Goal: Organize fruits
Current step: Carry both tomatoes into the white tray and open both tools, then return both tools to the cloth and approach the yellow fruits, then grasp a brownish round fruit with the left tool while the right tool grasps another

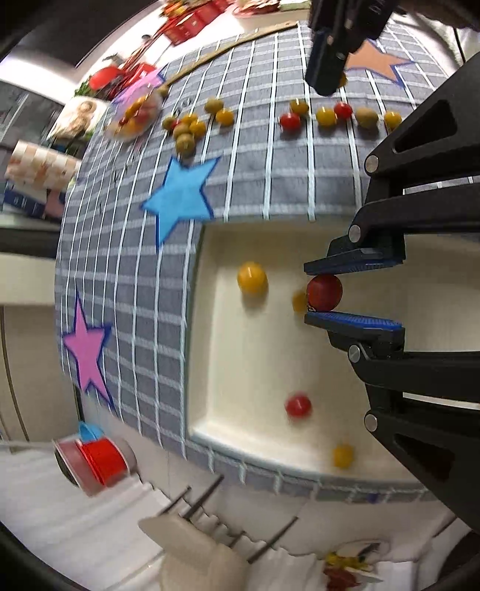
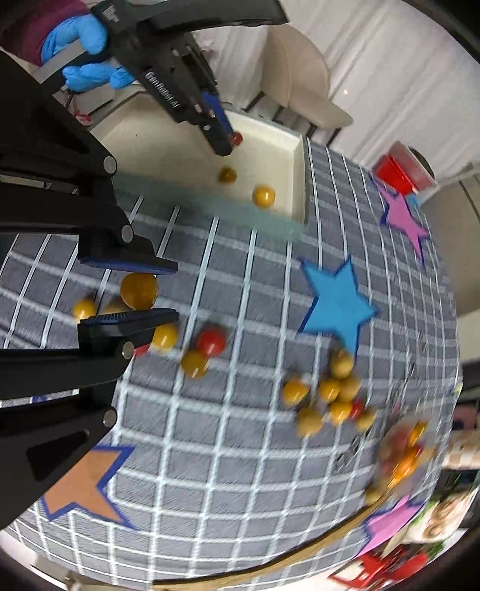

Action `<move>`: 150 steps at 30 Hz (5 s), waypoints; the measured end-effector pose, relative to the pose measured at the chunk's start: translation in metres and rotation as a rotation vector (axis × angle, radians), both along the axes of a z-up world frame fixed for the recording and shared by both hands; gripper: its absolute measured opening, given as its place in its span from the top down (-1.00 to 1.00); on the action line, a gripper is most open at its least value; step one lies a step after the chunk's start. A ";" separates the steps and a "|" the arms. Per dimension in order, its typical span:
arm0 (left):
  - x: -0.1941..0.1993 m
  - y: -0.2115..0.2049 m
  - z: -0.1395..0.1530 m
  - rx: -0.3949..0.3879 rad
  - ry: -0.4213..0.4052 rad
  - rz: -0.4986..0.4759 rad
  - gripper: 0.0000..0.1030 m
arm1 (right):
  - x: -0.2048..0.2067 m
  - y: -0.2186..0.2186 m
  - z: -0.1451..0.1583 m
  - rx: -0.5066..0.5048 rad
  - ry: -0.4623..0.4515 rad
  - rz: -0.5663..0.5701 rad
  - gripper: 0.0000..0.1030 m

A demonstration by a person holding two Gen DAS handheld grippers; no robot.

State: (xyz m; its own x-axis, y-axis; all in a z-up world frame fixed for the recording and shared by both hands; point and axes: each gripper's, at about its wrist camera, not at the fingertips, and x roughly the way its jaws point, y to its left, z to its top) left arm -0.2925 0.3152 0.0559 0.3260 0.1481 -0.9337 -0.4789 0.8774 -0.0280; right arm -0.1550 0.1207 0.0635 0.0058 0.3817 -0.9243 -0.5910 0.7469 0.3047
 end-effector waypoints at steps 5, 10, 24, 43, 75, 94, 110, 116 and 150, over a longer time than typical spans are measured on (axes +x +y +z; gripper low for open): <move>-0.032 0.025 -0.006 0.002 0.018 0.091 0.59 | -0.012 0.043 0.007 0.021 -0.003 0.094 0.60; -0.060 0.044 -0.014 0.003 0.035 0.173 0.59 | -0.026 0.087 0.007 0.035 -0.003 0.183 0.60; -0.102 0.070 -0.047 0.008 0.108 0.276 0.59 | -0.060 0.183 -0.038 0.020 0.086 0.313 0.60; -0.098 0.065 -0.055 0.046 0.133 0.255 0.58 | -0.071 0.212 -0.070 -0.058 0.033 0.361 0.59; -0.021 0.005 0.001 0.129 0.068 -0.001 -0.37 | 0.006 0.073 0.000 -0.001 -0.042 0.020 -0.61; 0.159 -0.080 -0.023 0.092 0.034 -0.243 -0.36 | 0.114 -0.060 -0.032 -0.124 -0.102 -0.190 -0.29; 0.220 -0.085 -0.059 0.050 0.021 -0.344 -0.36 | 0.133 -0.039 -0.058 -0.067 -0.114 -0.076 -0.15; 0.230 -0.084 -0.064 0.025 0.009 -0.349 -0.36 | 0.143 -0.030 -0.059 -0.040 -0.123 -0.068 0.09; 0.144 -0.080 -0.008 -0.037 -0.059 -0.263 0.46 | 0.103 -0.057 -0.024 0.032 -0.012 -0.103 0.45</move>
